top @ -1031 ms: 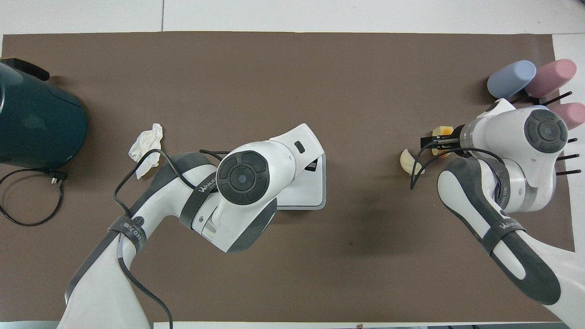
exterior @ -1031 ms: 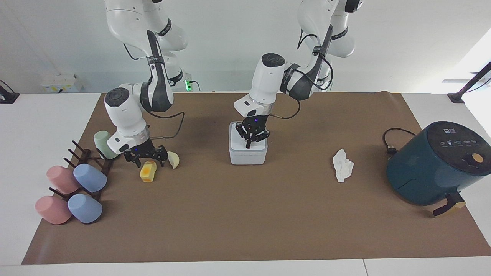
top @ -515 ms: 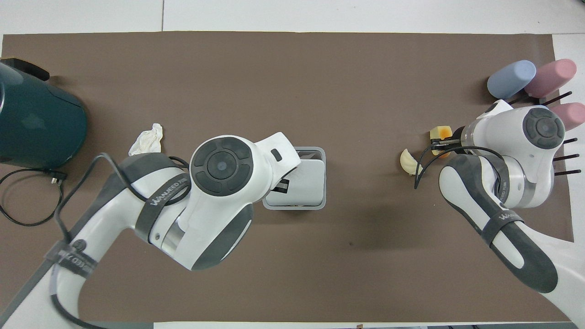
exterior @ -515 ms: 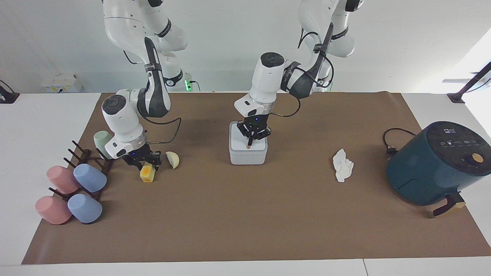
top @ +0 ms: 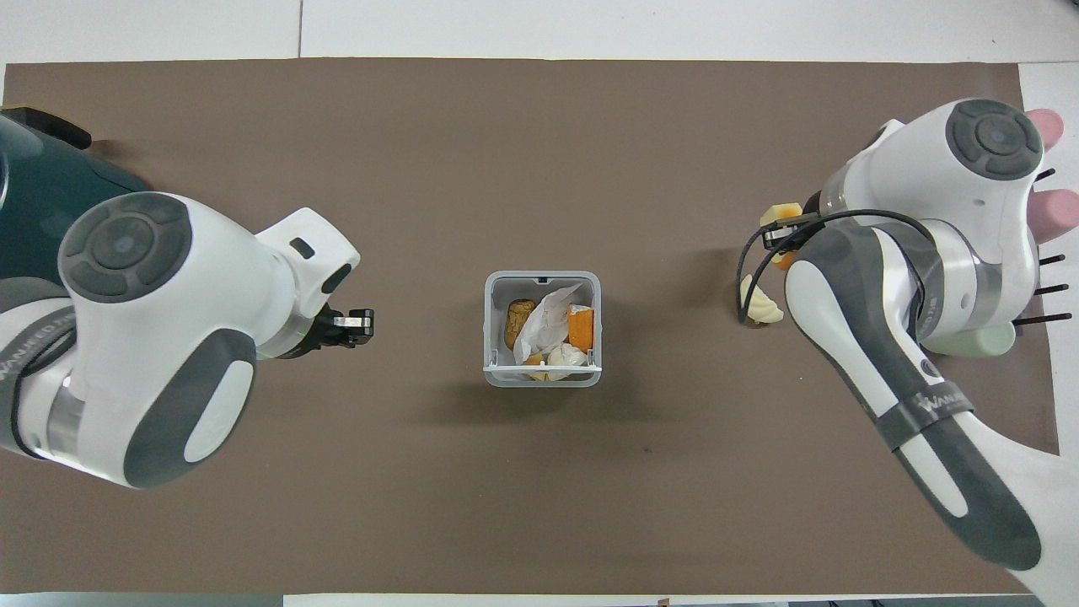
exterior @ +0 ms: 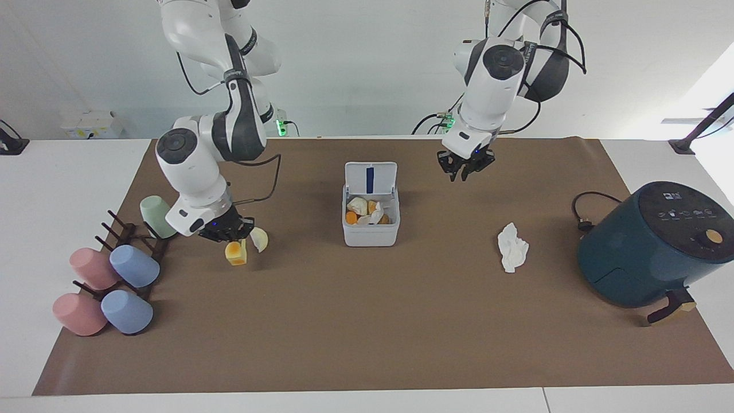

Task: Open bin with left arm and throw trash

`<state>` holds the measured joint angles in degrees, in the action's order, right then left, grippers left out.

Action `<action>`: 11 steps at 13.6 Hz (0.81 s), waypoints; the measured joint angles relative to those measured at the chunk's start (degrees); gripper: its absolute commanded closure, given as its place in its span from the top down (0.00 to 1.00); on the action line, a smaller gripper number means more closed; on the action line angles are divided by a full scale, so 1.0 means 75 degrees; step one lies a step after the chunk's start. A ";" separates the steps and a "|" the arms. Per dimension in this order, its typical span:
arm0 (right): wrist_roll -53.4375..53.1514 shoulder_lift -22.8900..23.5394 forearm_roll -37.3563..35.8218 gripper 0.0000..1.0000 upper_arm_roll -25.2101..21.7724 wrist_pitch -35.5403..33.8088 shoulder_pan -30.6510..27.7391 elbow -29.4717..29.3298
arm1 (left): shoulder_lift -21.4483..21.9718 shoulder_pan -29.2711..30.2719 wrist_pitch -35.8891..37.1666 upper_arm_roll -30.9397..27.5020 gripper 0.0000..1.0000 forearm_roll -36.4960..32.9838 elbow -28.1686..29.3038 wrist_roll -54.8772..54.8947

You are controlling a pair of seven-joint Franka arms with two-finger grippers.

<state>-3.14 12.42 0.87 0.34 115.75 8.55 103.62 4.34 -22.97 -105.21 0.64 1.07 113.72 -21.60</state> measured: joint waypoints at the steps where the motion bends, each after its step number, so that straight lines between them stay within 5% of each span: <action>1: -0.0697 -0.0051 0.0007 0.00 0.0019 -0.0472 0.0415 -0.0456 | 0.0036 0.0308 -0.0013 -0.0007 1.00 0.0000 -0.0001 0.0232; 6: -0.4751 -0.0060 0.0533 0.00 0.0135 -0.0724 0.2531 -0.1192 | 0.0135 0.1581 -0.0010 -0.0054 1.00 0.0000 -0.0489 0.1433; 11: -0.6047 -0.0036 0.1183 0.04 0.0140 0.0429 0.2917 -0.0572 | 0.0085 0.2234 0.0788 -0.0060 1.00 -0.0002 -0.1709 0.2350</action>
<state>-48.50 12.15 9.75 1.39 118.97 30.42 99.33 4.98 -6.22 -99.30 0.19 1.05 100.91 -3.98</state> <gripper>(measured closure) 0.938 0.000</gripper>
